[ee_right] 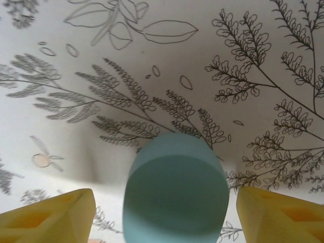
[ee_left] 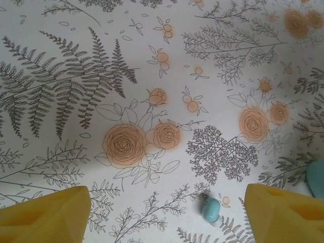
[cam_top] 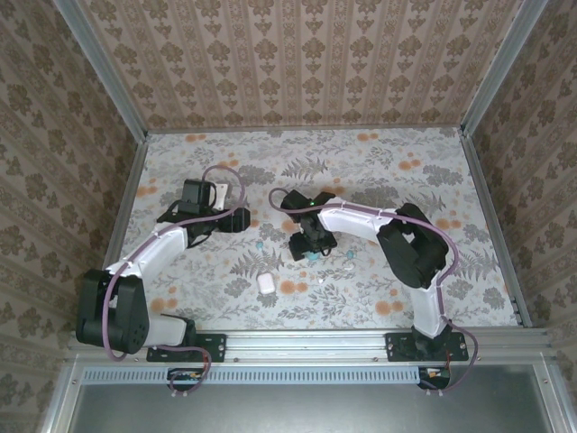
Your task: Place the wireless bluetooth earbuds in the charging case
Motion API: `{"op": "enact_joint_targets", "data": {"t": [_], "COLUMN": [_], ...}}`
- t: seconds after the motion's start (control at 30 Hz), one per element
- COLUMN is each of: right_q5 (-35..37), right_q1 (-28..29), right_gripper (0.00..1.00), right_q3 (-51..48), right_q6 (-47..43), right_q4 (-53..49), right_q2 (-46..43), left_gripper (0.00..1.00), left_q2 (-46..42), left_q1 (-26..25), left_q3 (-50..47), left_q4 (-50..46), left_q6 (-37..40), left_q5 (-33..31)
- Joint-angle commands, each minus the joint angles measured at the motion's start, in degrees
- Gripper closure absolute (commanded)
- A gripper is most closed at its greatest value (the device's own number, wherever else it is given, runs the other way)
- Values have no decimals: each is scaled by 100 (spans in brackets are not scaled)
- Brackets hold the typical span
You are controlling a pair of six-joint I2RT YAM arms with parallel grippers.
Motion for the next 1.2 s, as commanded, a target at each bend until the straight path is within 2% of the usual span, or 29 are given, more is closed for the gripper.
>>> {"op": "enact_joint_targets", "data": {"t": [0.0, 0.27, 0.4, 0.5, 0.6, 0.67, 0.77, 0.93, 1.07, 1.17], "right_q5": [278, 450, 139, -496, -942, -1062, -1054, -1120, -1354, -1287], "right_q1": [27, 19, -6, -56, -112, -126, -121, -120, -121, -120], "right_gripper": [31, 61, 72, 73, 73, 73, 73, 73, 72, 70], "right_q3": [155, 18, -22, 195, 611, 893, 1068, 805, 646, 667], "right_q6": [10, -652, -1504, -2318, -2971, -3292, -3729, -4140, -4446, -4532], "right_q4": [-24, -19, -156, -628, -1358, -1749, -1982, -1602, -1470, -1446], "right_q2": [168, -180, -627, -987, -1325, -1550, -1984, -2851, -3171, -3206], "left_gripper": [20, 20, 21, 23, 24, 24, 22, 25, 29, 31], "left_q2": [5, -141, -470, -937, -1494, -1836, -2104, -1693, -1290, -1082], "left_q1": [-16, -7, 11, -11, -183, -419, -773, -758, -793, -1000], "left_q3": [6, -122, -417, -924, -1566, -1808, -1671, -588, 11, 309], "left_q4": [114, 389, 1007, 2070, 3466, 3861, 3516, 2177, 1988, 1895], "left_q6": [202, 346, 500, 790, 1056, 1443, 1763, 993, -142, -833], "left_q5": [211, 641, 1348, 2480, 3079, 3116, 2917, 3190, 3392, 3257]}}
